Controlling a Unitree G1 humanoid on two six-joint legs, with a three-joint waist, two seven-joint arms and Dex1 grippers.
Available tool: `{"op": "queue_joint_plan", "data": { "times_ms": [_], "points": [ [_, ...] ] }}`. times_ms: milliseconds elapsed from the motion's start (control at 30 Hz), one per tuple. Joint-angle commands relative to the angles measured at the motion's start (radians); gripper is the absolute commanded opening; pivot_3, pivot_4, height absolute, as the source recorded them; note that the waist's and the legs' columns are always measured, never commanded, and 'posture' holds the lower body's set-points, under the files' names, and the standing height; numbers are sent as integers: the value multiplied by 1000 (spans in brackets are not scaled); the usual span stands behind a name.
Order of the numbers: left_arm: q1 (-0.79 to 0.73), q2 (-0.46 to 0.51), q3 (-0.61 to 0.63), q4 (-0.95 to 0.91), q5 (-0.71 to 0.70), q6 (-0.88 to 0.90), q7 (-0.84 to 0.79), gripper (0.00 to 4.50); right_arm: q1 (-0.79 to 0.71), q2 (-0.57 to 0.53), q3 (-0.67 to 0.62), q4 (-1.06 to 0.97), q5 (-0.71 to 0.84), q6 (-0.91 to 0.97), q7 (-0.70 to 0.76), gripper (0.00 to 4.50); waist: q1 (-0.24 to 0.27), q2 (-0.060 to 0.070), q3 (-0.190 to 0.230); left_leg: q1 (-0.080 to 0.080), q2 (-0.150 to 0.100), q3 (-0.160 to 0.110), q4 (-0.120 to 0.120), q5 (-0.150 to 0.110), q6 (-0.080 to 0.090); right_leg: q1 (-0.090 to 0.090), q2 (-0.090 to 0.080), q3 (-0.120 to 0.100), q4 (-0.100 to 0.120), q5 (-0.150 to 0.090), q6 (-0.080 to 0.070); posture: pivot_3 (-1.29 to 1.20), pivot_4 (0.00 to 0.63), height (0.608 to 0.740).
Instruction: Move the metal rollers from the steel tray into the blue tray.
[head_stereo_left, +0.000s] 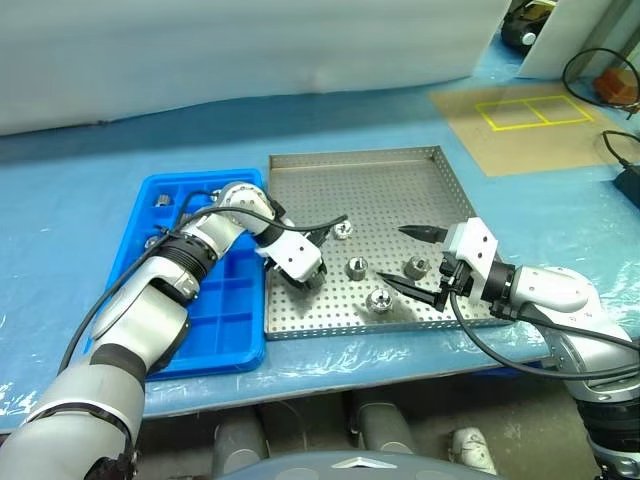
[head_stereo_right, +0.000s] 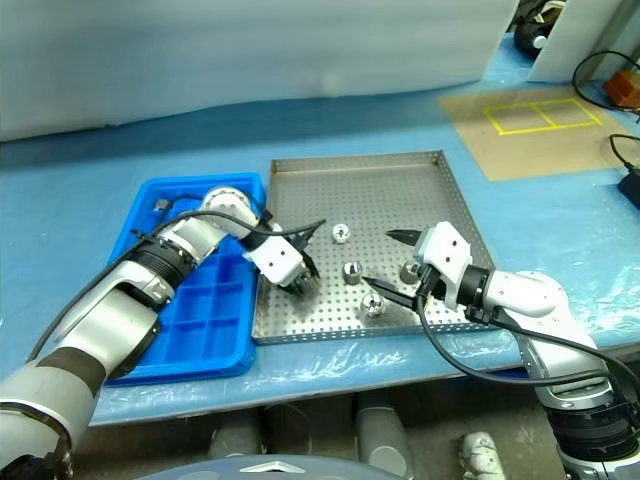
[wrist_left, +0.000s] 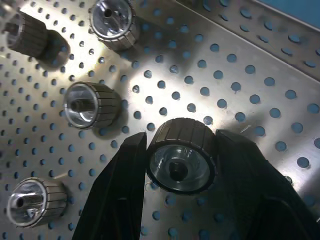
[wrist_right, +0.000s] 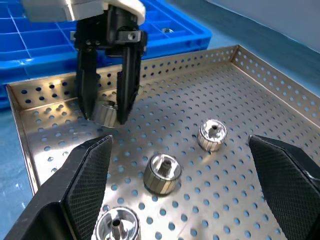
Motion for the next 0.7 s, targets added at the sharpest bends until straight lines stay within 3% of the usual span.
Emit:
{"op": "queue_joint_plan", "data": {
  "times_ms": [33, 333, 700],
  "points": [
    [-5, 22, 59, -60, -49, 54, -23, 1800, -58, -14, 21, 20, 17, -26, 58, 4500, 4, 0, 0, 0, 0, 0, 0, 0, 0, 0, 0, 0, 0, 0, 0, -310, 150, 740],
    [105, 170, 142, -337, -128, 327, -76, 1800, -275, 16, 130, 227, 0, -106, 240, 4500, 28, 0, 0, 2, 1, 0, -1, 2, -3, 0, -1, -1, 2, 0, 0, -135, 150, 740],
    [325, 411, 360, -763, -264, 759, 46, 1800, -527, 203, 276, 553, -62, -294, 411, 4500, 99, 0, 1, -5, 1, 0, -6, 7, -11, -14, -1, -5, 10, -2, -4, 148, 150, 740]
  ]
}}
